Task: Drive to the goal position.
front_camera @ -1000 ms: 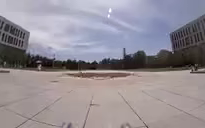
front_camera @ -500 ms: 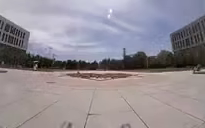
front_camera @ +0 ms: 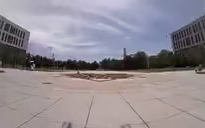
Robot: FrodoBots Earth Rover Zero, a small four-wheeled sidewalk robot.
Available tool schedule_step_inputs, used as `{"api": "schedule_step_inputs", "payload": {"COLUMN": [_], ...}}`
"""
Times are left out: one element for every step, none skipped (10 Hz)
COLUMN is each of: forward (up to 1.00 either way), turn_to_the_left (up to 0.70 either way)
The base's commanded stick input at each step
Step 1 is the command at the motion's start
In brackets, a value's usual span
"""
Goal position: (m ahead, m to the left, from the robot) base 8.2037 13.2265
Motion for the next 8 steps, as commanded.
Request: {"api": "schedule_step_inputs", "payload": {"forward": [0.7,0.7,0.7,0.7,0.7,0.7,0.7,0.7], "turn_to_the_left": [0.0,0.0,0.0,0.01,0.08,0.35,0.32,0.18]}}
